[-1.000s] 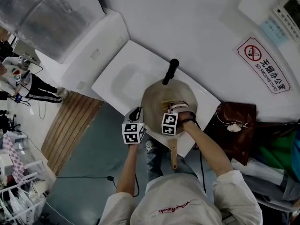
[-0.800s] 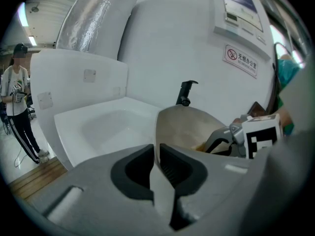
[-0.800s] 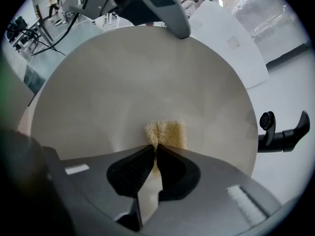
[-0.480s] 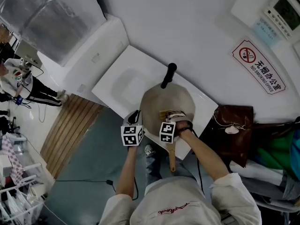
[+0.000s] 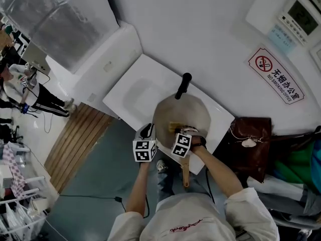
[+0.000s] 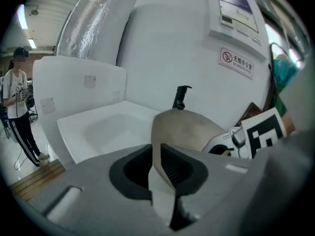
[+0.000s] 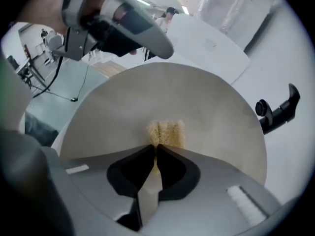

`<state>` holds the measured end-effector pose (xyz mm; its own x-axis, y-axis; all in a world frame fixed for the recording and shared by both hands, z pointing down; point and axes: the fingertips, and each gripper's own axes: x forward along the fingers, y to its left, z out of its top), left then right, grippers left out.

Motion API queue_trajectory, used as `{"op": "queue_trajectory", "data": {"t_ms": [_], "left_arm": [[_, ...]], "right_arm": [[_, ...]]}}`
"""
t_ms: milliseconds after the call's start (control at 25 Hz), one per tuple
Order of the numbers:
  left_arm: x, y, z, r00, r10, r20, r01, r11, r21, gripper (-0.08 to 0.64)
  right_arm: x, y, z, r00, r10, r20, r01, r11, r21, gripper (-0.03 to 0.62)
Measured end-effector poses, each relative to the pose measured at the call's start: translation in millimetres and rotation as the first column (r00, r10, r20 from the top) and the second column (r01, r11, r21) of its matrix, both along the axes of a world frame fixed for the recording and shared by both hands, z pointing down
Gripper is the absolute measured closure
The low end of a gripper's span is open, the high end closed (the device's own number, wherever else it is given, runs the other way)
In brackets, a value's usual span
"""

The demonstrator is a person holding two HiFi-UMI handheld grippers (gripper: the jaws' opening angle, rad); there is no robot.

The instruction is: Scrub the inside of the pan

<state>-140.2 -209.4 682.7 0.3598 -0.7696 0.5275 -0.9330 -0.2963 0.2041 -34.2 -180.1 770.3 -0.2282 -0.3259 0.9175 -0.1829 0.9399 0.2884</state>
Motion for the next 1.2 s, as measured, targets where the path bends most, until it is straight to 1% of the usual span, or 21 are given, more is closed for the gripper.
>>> {"op": "queue_trajectory", "data": {"t_ms": [80,160,240,320,400,520,600,680,760,840,1040,1200], "left_arm": [[0,1,-2,1.000,-0.001,-0.004,0.001,1.000,0.005,0.509],[0,3,-4,1.000,-0.003,-0.008,0.003,1.000,0.006,0.509],[-2,4,-7,1.000,-0.009,-0.005,0.009,1.000,0.009,0.509],[-4,5,-13,1.000,-0.019,-0.004,0.019,1.000,0.018,0.509],[-6,6,-20,1.000,-0.027,-0.006,0.027,0.999,0.032,0.509],[-2,9,-28,1.000,-0.006,0.012,0.005,0.999,0.048,0.511],[2,14,-32,1.000,0.013,0.026,-0.014,0.998,0.054,0.529],[5,17,-35,0.999,0.019,0.026,-0.021,0.998,0.066,0.560],[10,20,-37,0.999,0.025,0.023,-0.027,0.997,0.072,0.560],[15,22,-40,0.999,0.030,0.020,-0.032,0.997,0.074,0.560],[27,24,-51,0.999,0.036,0.007,-0.036,0.995,0.095,0.560],[34,26,-65,0.999,0.038,-0.002,-0.037,0.992,0.119,0.560]], "right_arm": [[-2,-2,-7,0.996,0.059,0.068,-0.058,0.998,-0.015,0.565],[-3,-7,-17,0.983,0.124,0.136,-0.122,0.992,-0.024,0.565],[-3,-14,-29,0.956,0.196,0.216,-0.195,0.980,-0.027,0.565],[-1,-21,-45,0.919,0.258,0.297,-0.265,0.964,-0.018,0.565],[3,-28,-61,0.874,0.309,0.375,-0.329,0.944,-0.014,0.565],[15,-35,-87,0.784,0.383,0.488,-0.424,0.905,-0.029,0.565],[23,-35,-101,0.722,0.412,0.556,-0.471,0.881,-0.041,0.565],[31,-34,-112,0.669,0.424,0.611,-0.500,0.865,-0.053,0.565],[38,-31,-119,0.626,0.436,0.646,-0.520,0.851,-0.070,0.565],[44,-30,-124,0.595,0.448,0.668,-0.538,0.839,-0.083,0.565],[60,-27,-134,0.558,0.477,0.679,-0.566,0.817,-0.108,0.566],[71,-23,-146,0.521,0.490,0.699,-0.586,0.801,-0.124,0.566]]}}
